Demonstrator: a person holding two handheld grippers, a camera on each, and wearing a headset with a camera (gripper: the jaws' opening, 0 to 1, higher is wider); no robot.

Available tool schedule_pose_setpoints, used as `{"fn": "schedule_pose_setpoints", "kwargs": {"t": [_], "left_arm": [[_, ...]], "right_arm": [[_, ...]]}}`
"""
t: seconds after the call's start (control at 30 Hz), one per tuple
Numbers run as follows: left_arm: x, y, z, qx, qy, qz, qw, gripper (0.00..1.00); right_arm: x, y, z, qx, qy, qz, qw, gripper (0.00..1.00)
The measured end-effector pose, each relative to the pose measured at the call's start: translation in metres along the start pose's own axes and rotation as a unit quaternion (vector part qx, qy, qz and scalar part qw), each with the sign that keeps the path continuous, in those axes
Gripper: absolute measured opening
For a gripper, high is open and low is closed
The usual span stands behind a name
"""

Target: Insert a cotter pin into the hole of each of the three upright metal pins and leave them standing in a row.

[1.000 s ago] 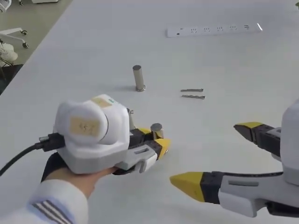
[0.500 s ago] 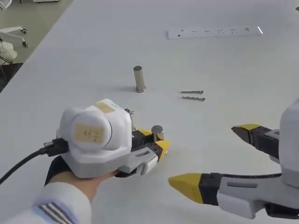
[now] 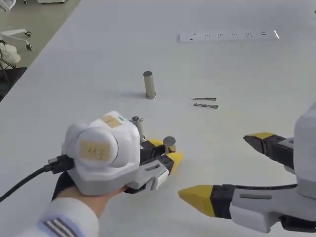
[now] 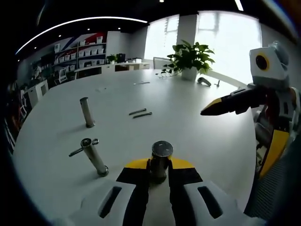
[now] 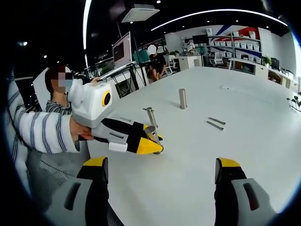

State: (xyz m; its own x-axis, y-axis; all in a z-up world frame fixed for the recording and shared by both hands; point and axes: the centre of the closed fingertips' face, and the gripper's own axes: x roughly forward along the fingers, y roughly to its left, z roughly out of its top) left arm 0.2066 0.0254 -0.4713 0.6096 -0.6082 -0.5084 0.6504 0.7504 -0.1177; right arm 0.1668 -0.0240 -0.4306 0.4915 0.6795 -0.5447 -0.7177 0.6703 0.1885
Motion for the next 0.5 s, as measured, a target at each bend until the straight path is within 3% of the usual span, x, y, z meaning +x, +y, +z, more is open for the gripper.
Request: {"fn": "schedule_pose_setpoints", "kwargs": {"t": [0.17,0.27,0.3,0.37,0.5], "left_arm": [[-0.004,-0.003,0.013,0.0,-0.025,-0.014,0.9996,0.17],[-0.011,-0.016,0.024,0.01,-0.029,-0.058,0.9978,0.3],[-0.016,-0.017,0.033,0.017,-0.047,-0.065,0.9966,0.33],[-0.023,-0.019,0.04,0.009,-0.057,-0.078,0.9953,0.39],[-0.041,-0.012,0.049,0.021,-0.063,-0.086,0.994,0.51]], "right_arm": [[0.0,0.0,0.001,-0.002,0.001,0.002,1.0,0.93],[0.0,0.001,0.001,-0.005,0.003,0.003,1.0,0.93],[0.0,0.001,0.001,-0.006,0.003,0.003,1.0,0.93],[0.0,0.002,0.003,-0.006,0.001,0.004,1.0,0.93],[0.0,0.001,0.004,-0.007,0.001,0.003,1.0,0.93]]}}
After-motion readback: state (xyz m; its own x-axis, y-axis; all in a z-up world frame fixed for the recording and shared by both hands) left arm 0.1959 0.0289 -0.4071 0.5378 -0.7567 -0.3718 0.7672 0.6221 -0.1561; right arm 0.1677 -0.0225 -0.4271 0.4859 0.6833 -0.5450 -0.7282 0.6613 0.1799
